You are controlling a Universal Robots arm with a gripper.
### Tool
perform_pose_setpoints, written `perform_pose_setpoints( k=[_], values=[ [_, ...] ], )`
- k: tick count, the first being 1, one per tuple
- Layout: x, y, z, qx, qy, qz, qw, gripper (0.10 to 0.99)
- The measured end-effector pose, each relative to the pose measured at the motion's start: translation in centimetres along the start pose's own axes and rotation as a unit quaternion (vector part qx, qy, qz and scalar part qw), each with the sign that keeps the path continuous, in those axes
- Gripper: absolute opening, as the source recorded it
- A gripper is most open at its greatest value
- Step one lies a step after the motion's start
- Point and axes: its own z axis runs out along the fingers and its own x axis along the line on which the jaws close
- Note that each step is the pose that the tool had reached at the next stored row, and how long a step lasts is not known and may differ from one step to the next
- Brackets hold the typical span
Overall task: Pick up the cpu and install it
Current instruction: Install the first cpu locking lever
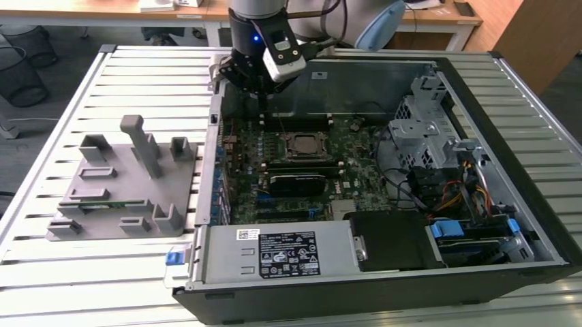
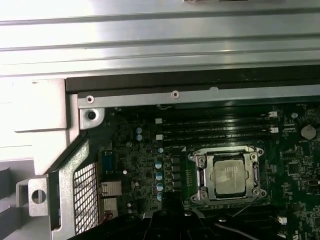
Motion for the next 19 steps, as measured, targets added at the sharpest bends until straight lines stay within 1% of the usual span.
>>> perform_pose_setpoints(
  k=[3,8,14,16,19],
  values=[
    [0.02,0.14,0.24,-0.0007,0.0000,0.000,1.0000,0.106],
    [0.04,0.23,0.93,-0.0020,0.0001,0.000,1.0000,0.106],
    [0.04,0.24,1.03,-0.0021,0.0001,0.000,1.0000,0.106],
    [0.07,0.38,1.21,-0.0021,0.0001,0.000,1.0000,0.106],
    [0.10,0.69,1.69,-0.0021,0.0001,0.000,1.0000,0.106]
  ],
)
